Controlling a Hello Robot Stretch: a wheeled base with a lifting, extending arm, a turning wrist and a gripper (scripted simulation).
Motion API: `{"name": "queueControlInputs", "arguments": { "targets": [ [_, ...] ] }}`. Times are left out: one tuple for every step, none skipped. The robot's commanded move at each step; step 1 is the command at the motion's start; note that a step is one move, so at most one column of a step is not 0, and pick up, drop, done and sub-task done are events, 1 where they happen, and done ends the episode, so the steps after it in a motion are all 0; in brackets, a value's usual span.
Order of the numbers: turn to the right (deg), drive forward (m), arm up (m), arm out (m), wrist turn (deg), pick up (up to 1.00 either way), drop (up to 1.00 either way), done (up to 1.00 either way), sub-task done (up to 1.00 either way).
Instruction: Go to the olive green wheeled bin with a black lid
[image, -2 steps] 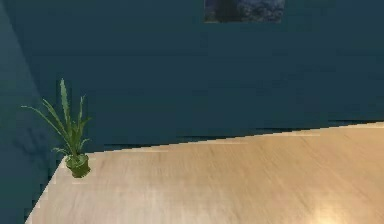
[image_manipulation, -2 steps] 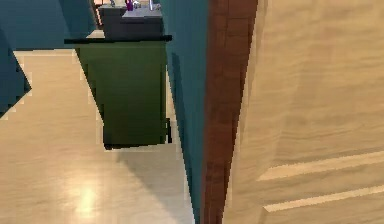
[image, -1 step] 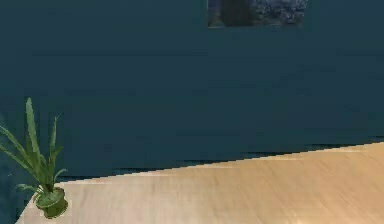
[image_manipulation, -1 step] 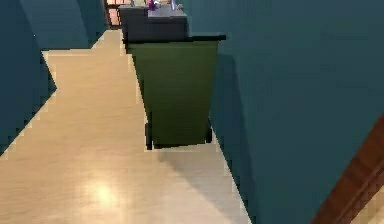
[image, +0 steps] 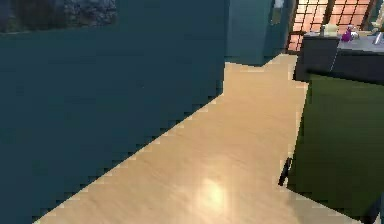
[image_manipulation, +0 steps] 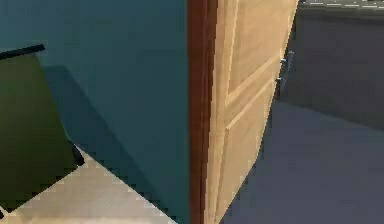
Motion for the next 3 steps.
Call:
{"name": "queueControlInputs", "arguments": {
  "targets": [
    [45.0, 0.00, 0.00, 0.00, 0.0, 0.00, 0.00, 0.00, 0.00],
    [6.0, 0.00, 0.00, 0.00, 0.0, 0.00, 0.00, 0.00, 0.00],
    [0.0, 0.75, 0.00, 0.00, 0.0, 0.00, 0.00, 0.00, 0.00]
  ]
}}
